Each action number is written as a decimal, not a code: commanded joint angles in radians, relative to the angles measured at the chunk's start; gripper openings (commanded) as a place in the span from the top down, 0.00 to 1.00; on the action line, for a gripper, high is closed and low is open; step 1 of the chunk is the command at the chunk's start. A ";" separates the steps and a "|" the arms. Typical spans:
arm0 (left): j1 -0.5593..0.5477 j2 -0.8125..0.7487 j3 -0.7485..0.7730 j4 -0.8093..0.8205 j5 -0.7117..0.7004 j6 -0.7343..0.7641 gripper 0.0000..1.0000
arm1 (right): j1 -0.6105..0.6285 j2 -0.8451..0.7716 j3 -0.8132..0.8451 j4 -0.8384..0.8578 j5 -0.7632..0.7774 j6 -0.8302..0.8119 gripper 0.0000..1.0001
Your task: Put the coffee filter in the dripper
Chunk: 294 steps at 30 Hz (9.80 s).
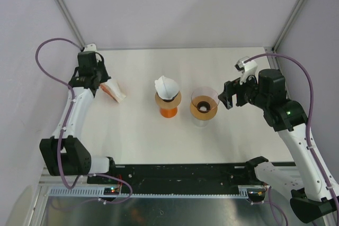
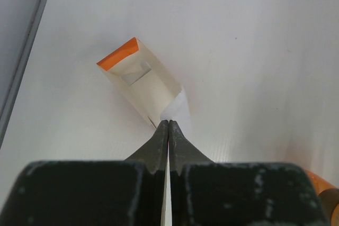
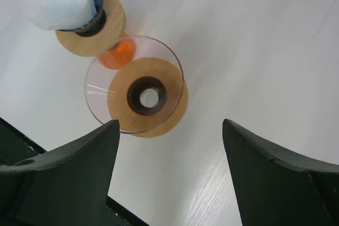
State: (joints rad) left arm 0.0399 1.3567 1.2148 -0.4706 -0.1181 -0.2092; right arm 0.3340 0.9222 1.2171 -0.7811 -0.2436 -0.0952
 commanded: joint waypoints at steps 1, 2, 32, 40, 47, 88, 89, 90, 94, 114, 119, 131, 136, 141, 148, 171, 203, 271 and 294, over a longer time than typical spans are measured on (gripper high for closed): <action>0.006 -0.070 -0.006 -0.008 0.019 0.006 1.00 | 0.037 -0.007 0.047 0.120 -0.029 0.053 0.18; 0.006 -0.077 -0.006 -0.012 0.019 0.006 1.00 | 0.045 -0.005 0.047 0.137 -0.027 0.060 0.18; -0.001 -0.263 0.176 -0.215 0.337 -0.179 1.00 | 0.951 0.496 0.098 1.047 0.732 -0.397 0.21; 0.000 -0.264 0.237 -0.263 0.420 -0.214 1.00 | 0.979 0.612 0.098 1.191 0.722 -0.526 0.22; -0.001 -0.259 0.242 -0.272 0.450 -0.224 1.00 | 0.961 0.687 0.098 1.232 0.681 -0.550 0.25; 0.001 -0.250 0.234 -0.280 0.496 -0.239 1.00 | 0.845 0.828 0.170 1.251 0.657 -0.463 0.59; 0.000 -0.251 0.233 -0.280 0.498 -0.240 1.00 | 0.844 0.829 0.172 1.251 0.657 -0.463 0.61; -0.001 -0.251 0.233 -0.280 0.498 -0.240 1.00 | 0.843 0.832 0.176 1.247 0.657 -0.462 0.64; 0.000 -0.251 0.233 -0.280 0.498 -0.240 1.00 | 0.840 0.836 0.185 1.243 0.666 -0.456 0.76; -0.002 -0.215 0.263 -0.277 0.541 -0.153 0.50 | 0.759 0.740 0.229 1.076 0.549 -0.169 1.00; -0.002 -0.200 0.314 -0.277 0.546 -0.121 0.36 | 0.731 0.698 0.217 1.061 0.516 -0.113 1.00; -0.006 -0.144 0.508 -0.277 0.619 -0.067 0.17 | 0.651 0.514 0.187 0.975 0.472 -0.031 1.00; -0.077 -0.096 0.575 -0.276 0.641 -0.053 0.18 | 0.628 0.406 0.149 0.909 0.517 -0.025 1.00; -0.354 -0.055 0.640 -0.275 0.515 0.052 0.21 | 0.607 0.273 0.110 0.782 0.613 0.021 1.00; -0.668 0.047 0.699 -0.277 0.385 0.195 0.24 | 0.541 0.103 0.084 0.479 0.633 0.234 1.00; -0.882 0.339 0.925 -0.277 0.353 0.069 0.44 | 0.594 0.051 0.058 0.229 0.757 0.377 1.00; -0.888 0.303 0.807 -0.277 0.159 0.071 0.79 | 0.598 0.065 0.049 0.254 0.827 0.333 1.00; -0.914 0.134 0.763 -0.300 0.230 0.183 0.35 | 0.311 0.184 0.247 -0.094 0.429 0.300 1.00; -0.851 0.216 0.622 -0.298 0.387 0.112 0.32 | 0.265 0.535 0.417 -0.345 0.235 0.288 1.00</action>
State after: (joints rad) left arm -0.8135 1.5490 1.8519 -0.7807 0.2134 -0.0704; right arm 0.6189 1.4178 1.5978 -1.1038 0.0257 0.2077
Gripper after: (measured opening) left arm 0.672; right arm 0.009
